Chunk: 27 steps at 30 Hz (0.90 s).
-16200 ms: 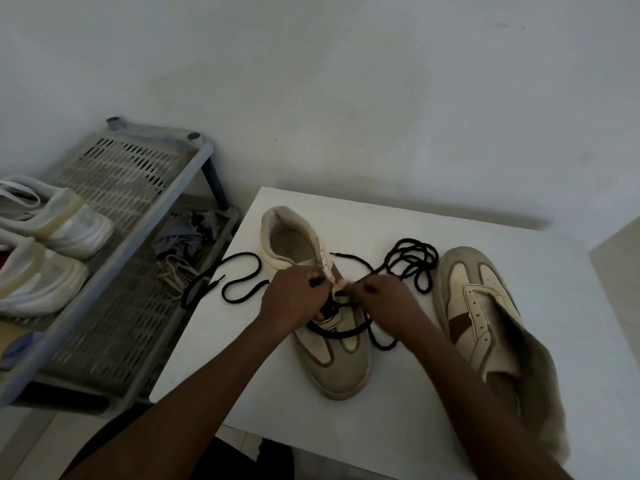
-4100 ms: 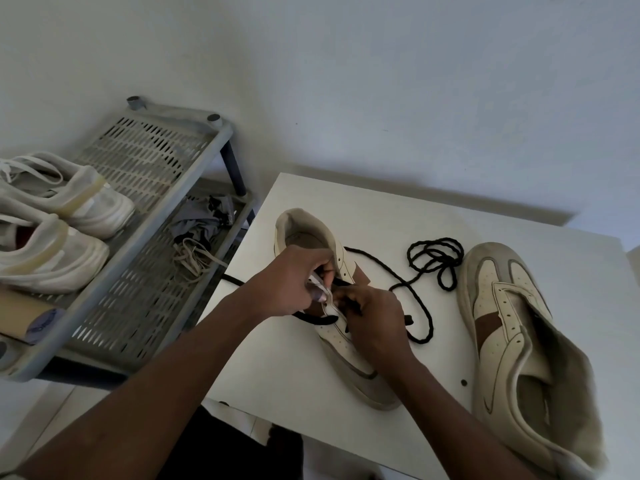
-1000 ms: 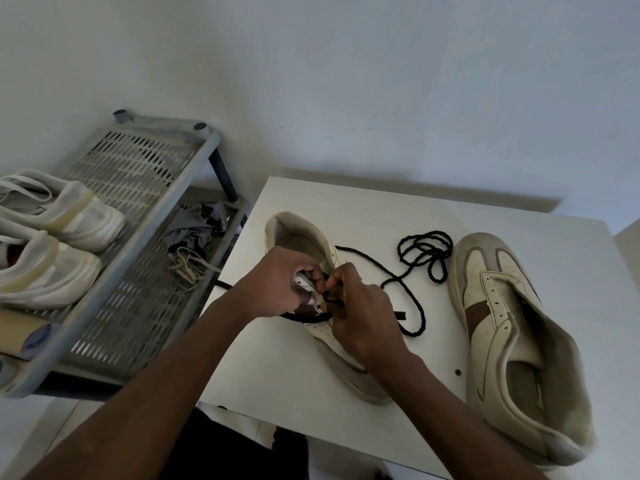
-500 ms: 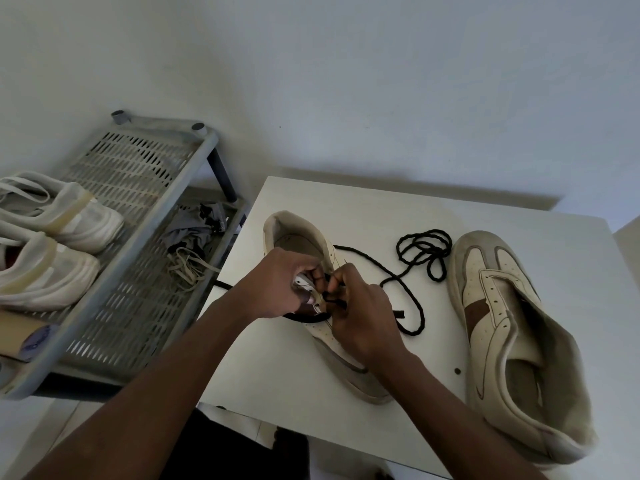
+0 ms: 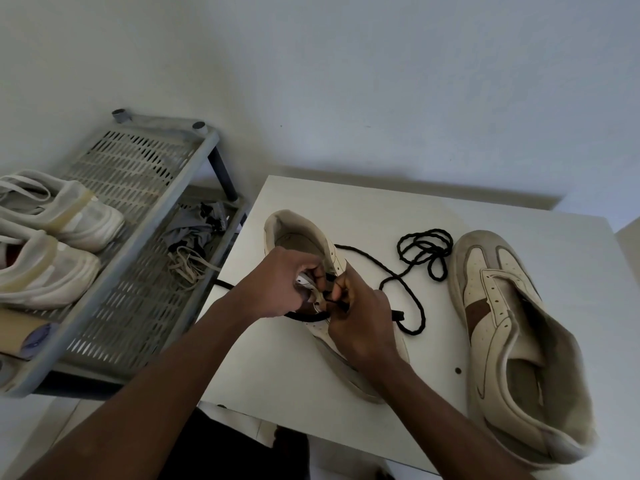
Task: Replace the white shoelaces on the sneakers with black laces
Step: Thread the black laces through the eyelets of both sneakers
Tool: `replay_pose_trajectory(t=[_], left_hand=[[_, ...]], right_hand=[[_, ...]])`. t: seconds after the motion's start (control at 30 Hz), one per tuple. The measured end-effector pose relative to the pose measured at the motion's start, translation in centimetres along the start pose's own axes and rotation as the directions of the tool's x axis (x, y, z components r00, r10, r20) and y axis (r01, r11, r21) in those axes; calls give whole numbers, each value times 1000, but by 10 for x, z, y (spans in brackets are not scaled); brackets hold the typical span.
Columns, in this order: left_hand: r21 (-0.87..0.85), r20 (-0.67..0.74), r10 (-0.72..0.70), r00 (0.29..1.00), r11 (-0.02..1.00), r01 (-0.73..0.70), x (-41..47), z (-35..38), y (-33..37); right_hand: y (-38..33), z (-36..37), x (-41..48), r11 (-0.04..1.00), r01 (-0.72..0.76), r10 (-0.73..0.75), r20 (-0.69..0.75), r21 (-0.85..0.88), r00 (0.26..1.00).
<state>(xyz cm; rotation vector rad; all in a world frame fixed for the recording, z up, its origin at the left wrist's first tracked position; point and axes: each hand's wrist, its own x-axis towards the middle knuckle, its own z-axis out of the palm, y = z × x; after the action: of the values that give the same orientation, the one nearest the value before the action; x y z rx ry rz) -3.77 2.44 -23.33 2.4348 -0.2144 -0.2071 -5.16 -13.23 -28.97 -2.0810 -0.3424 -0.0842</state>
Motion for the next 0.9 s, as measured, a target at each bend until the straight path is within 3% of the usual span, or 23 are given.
replay_pose_trajectory(t=[0.47, 0.6, 0.77, 0.9], left_hand=[[-13, 5, -11, 1000, 1000, 11, 1, 1, 0], [-55, 45, -13, 999, 998, 15, 0, -2, -4], [-86, 83, 19, 996, 996, -12, -3, -12, -4], [-95, 95, 25, 995, 995, -16, -5, -14, -4]], right_hand=[[-5, -1, -3, 1000, -3, 3, -19, 21, 1000], [-6, -9, 1, 1000, -24, 24, 76, 0, 997], [-11, -35, 28, 990, -138, 142, 384, -38, 912], [-9, -45, 35, 983, -181, 166, 450, -9, 878]])
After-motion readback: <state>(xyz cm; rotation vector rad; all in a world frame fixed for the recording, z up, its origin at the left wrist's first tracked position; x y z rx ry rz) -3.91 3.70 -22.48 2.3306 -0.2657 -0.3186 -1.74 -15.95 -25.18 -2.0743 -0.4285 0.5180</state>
